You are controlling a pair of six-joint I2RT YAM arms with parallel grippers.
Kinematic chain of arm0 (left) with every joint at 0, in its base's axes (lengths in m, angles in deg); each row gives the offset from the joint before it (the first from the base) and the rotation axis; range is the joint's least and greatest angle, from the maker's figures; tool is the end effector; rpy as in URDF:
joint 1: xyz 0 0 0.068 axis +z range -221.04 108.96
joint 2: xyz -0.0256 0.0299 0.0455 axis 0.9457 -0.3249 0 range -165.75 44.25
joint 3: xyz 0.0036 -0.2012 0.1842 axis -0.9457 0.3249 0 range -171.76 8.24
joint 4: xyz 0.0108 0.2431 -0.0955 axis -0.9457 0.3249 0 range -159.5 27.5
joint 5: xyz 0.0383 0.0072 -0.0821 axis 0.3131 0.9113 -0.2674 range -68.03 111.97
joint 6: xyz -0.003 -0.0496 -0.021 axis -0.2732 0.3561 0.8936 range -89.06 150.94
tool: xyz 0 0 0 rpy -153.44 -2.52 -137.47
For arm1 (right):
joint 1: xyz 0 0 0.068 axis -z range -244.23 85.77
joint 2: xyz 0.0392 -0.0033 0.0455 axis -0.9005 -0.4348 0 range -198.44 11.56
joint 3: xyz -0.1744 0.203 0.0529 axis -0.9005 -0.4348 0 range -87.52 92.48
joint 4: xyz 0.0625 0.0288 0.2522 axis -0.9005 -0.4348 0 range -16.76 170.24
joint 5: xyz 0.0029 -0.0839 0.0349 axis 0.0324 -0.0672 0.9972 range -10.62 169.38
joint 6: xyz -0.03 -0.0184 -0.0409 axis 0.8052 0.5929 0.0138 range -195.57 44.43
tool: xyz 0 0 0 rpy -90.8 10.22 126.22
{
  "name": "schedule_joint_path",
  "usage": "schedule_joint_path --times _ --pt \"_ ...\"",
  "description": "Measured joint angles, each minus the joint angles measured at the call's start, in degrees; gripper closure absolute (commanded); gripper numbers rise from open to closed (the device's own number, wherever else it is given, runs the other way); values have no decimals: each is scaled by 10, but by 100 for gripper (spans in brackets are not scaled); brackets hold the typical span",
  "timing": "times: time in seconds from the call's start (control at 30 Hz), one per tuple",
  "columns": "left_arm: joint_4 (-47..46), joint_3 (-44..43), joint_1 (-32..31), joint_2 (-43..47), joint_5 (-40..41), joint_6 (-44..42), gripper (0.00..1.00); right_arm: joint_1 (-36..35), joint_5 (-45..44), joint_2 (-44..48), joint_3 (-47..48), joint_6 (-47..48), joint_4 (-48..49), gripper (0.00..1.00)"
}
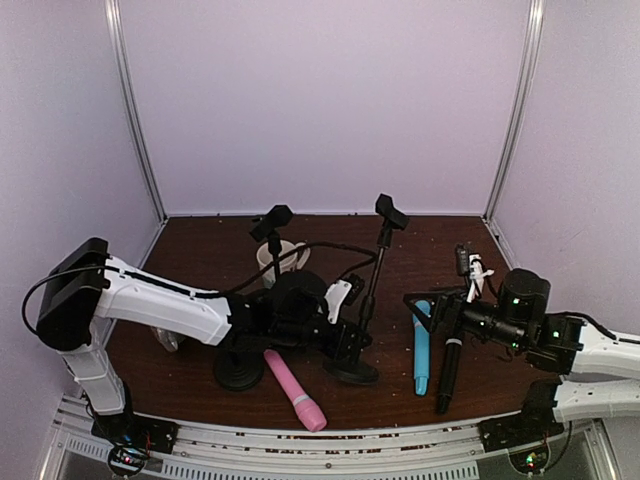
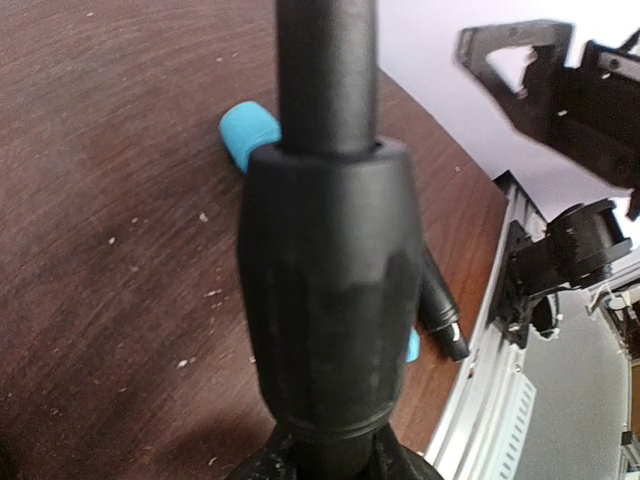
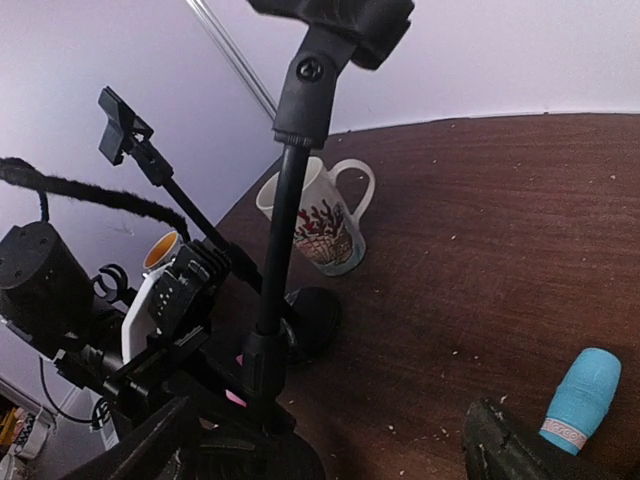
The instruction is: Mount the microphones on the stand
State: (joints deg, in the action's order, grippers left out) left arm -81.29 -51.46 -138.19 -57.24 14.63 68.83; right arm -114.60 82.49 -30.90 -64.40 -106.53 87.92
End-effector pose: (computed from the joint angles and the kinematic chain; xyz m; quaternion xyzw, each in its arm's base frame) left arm 0.1472 -0.3609 0.1990 0.2493 0.8281 -0.4297 0.2597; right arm 0.1156 0.1426 0.2451 -0.1476 0.7610 0.4274 0.4652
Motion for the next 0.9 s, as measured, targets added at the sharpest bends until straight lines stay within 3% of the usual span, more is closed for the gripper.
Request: schedule_joint_path --times 0.27,0.47,0.67,0.9 --pt "-7 -37 -1 0 -41 -1 100 0 83 -128 6 -34 113 7" --pt "-6 -37 -1 0 -54 -1 100 0 150 -211 12 -75 225 12" --pt "-6 -37 -1 0 -54 -1 100 -5 200 -213 12 -112 301 15" --pt "-17 -37 -12 0 -60 -2 100 -26 182 -146 6 -133 231 16"
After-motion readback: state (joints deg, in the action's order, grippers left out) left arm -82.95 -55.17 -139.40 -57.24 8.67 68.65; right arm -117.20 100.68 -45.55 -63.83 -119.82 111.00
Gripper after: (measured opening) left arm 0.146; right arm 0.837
